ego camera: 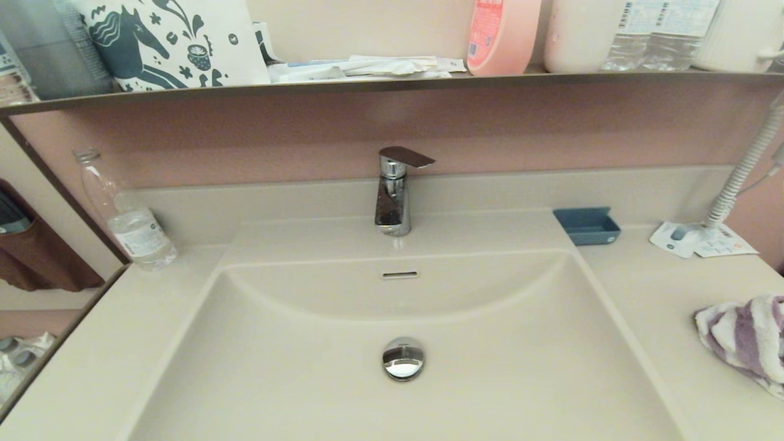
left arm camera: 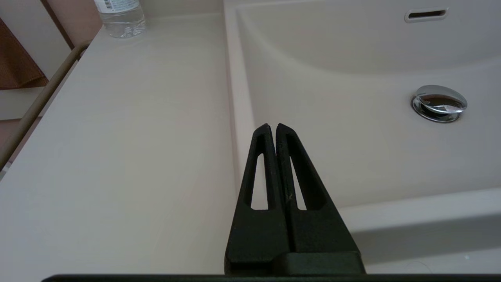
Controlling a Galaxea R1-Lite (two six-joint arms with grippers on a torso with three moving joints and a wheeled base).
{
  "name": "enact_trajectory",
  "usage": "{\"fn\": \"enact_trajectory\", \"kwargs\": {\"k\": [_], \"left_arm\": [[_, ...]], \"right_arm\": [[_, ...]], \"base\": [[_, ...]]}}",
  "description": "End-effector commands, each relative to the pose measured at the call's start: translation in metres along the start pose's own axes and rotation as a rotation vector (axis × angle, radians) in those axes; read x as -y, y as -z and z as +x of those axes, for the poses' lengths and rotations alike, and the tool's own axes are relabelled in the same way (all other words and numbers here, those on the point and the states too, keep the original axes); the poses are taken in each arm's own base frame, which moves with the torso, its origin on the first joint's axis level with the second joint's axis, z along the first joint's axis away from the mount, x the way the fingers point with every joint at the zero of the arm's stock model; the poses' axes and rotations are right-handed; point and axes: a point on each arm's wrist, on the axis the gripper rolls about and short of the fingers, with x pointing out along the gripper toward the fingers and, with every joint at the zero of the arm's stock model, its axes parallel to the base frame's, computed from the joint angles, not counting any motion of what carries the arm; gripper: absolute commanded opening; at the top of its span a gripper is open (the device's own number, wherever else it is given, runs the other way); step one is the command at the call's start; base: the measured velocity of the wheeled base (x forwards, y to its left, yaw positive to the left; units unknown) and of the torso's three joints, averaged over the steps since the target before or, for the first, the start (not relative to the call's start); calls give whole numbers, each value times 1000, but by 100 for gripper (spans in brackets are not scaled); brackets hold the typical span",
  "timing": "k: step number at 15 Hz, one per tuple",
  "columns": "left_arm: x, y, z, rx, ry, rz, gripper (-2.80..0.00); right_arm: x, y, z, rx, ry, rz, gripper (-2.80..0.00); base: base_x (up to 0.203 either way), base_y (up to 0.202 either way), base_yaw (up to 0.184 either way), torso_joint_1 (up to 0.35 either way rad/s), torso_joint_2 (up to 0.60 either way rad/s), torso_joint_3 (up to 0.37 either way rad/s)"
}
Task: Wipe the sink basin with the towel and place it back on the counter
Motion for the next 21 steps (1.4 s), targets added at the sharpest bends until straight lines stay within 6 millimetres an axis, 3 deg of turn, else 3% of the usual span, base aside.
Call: {"fn": "enact_trajectory", "kwargs": {"k": [1,5,8,12,15,21], "left_arm": [[0,0,0,-1,0,0,-280],[0,0,0,-1,0,0,-280],[0,0,0,-1,0,0,-280],[0,0,0,-3,0,0,-280],[0,0,0,-1,0,0,-280],[0,0,0,-1,0,0,-280]], "right_arm": [[-4,27,-37,111,-17,4,-280],[-11,75,-76,253,-11,25,-280],[-21,123,-85,310,-21,31,-280],[-31,181,-72,337,-61,6,-280],[-32,212,-62,393,-118,-38,-280],[-39,226,-27,580,-123,124,-280]], "base": [[0,0,0,0,0,0],[0,0,0,0,0,0],[0,0,0,0,0,0],[0,0,0,0,0,0],[0,0,0,0,0,0],[0,0,0,0,0,0]]}}
